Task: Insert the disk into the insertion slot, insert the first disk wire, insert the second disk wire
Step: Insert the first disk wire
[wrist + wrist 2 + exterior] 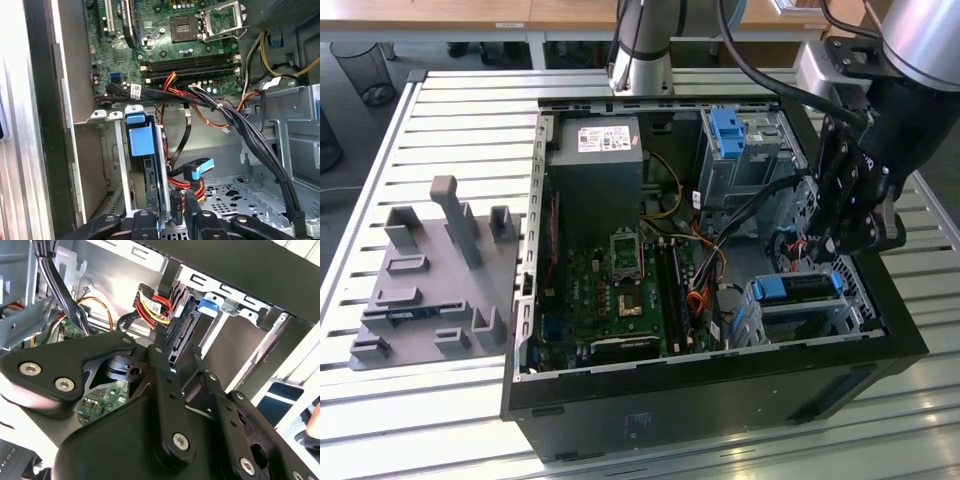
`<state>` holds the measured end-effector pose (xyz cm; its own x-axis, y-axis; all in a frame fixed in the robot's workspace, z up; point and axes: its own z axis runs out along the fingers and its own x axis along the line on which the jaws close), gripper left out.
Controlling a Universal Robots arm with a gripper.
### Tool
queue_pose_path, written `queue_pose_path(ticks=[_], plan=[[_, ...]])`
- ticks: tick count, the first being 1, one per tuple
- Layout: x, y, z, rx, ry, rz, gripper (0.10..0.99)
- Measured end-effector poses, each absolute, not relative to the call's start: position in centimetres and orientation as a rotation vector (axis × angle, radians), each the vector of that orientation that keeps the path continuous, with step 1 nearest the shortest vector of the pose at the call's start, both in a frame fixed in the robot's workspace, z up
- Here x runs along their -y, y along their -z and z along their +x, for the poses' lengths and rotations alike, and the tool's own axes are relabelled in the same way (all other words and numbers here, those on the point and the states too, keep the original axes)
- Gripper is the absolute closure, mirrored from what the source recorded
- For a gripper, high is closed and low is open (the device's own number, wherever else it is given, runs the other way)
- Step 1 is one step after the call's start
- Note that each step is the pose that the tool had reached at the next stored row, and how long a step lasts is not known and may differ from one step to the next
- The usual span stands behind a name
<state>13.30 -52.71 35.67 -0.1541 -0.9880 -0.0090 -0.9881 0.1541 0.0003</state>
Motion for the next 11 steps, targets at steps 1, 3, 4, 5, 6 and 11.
queue_pose_path(ticks=[1, 3, 4, 5, 6, 11], plan=[[52.63, -35.61, 13.32, -2.386, -0.009, -2.033, 0.729], [52.45, -35.46, 13.39, -2.393, -0.01, -2.025, 0.729], [52.35, -35.4, 13.43, -2.396, -0.01, -2.022, 0.729], [52.24, -35.33, 13.45, -2.399, -0.01, -2.019, 0.729], [52.14, -35.25, 13.46, -2.402, -0.011, -2.015, 0.729], [51.84, -34.99, 13.5, -2.416, -0.01, -1.998, 0.808]])
